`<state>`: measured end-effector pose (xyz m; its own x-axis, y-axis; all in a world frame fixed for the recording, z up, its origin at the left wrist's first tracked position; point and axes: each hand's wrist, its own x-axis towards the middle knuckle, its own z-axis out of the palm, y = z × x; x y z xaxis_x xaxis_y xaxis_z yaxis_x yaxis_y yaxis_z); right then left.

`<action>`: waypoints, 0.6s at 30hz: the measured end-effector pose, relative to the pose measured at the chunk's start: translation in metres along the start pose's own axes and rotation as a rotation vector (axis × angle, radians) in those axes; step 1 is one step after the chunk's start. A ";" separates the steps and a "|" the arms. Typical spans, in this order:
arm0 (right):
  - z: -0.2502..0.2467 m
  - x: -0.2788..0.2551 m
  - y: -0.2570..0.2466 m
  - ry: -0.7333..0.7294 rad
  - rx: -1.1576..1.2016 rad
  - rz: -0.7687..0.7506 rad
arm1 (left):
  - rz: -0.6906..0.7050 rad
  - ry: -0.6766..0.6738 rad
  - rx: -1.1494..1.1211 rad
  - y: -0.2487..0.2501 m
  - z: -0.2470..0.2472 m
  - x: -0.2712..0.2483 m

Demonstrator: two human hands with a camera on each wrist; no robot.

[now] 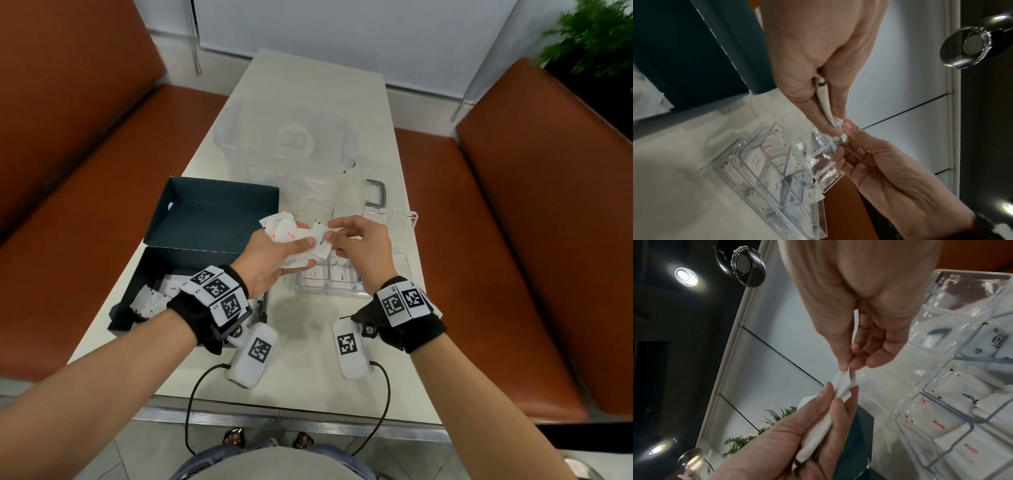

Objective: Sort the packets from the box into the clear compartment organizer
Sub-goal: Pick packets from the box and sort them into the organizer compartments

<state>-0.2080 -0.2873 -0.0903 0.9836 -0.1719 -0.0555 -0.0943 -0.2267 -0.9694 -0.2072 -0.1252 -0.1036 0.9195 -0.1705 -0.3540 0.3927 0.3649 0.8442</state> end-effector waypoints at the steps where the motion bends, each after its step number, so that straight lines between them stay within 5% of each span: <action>1: 0.002 0.000 0.001 0.008 -0.002 0.006 | 0.001 0.001 -0.005 0.000 0.001 0.000; 10: 0.006 -0.001 0.003 0.005 0.042 0.096 | -0.008 0.015 0.016 -0.003 0.000 0.000; 18: -0.011 0.023 -0.008 -0.067 -0.128 0.000 | -0.015 -0.002 0.065 0.003 0.001 0.002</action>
<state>-0.1868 -0.3000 -0.0812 0.9912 -0.1083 -0.0759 -0.1093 -0.3481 -0.9310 -0.2039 -0.1253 -0.1017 0.9135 -0.1778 -0.3659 0.4045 0.3025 0.8631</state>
